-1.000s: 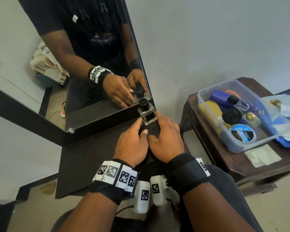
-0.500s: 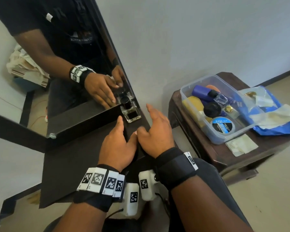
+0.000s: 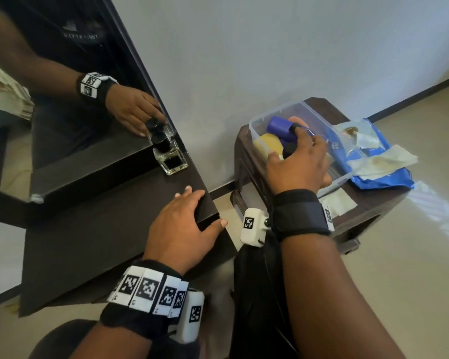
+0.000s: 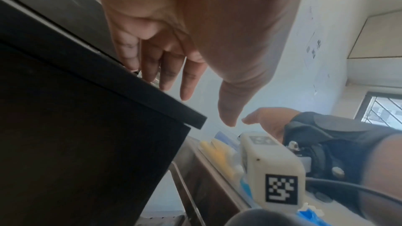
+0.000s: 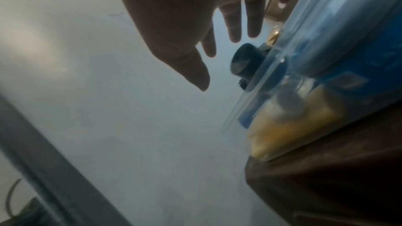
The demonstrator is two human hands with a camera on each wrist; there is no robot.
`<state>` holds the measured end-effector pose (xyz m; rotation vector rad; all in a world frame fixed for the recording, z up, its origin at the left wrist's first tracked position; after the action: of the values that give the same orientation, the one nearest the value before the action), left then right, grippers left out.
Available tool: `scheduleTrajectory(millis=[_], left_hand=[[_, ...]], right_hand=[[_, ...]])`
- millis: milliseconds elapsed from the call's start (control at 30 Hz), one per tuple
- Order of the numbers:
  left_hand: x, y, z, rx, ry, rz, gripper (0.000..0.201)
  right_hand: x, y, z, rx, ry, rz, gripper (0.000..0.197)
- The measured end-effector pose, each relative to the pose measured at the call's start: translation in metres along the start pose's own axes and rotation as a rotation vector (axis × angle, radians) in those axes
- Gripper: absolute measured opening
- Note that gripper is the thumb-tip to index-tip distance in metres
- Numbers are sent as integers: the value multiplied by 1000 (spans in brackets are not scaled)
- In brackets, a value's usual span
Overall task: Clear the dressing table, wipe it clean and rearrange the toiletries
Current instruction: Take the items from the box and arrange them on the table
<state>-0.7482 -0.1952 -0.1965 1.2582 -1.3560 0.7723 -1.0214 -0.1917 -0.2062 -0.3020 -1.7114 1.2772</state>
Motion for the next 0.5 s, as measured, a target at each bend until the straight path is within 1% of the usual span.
scheduleTrajectory(millis=[67, 167, 300, 500], left_hand=[[1, -2, -1, -9, 11, 25, 83], [4, -1, -4, -10, 32, 37, 83], [2, 1, -5, -29, 42, 63, 83], [1, -2, -6, -64, 45, 76, 83]], right_hand=[[-7, 3, 2, -10, -65, -87, 59], [-10, -4, 0, 29, -81, -119, 49], [-8, -2, 0, 0, -90, -27, 37], [0, -3, -1, -3, -30, 78, 34]])
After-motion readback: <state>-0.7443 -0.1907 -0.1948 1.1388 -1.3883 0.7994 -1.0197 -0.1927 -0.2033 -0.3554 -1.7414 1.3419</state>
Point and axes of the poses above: each hand's wrist, its own z-axis towards the middle knuckle, its own x-axis out of the back of the hand, y = z × x, the point moved 9 cm from there along z, towards the middle knuckle, and after that the axes turned 9 degrees about z, right-handed, at the moved point
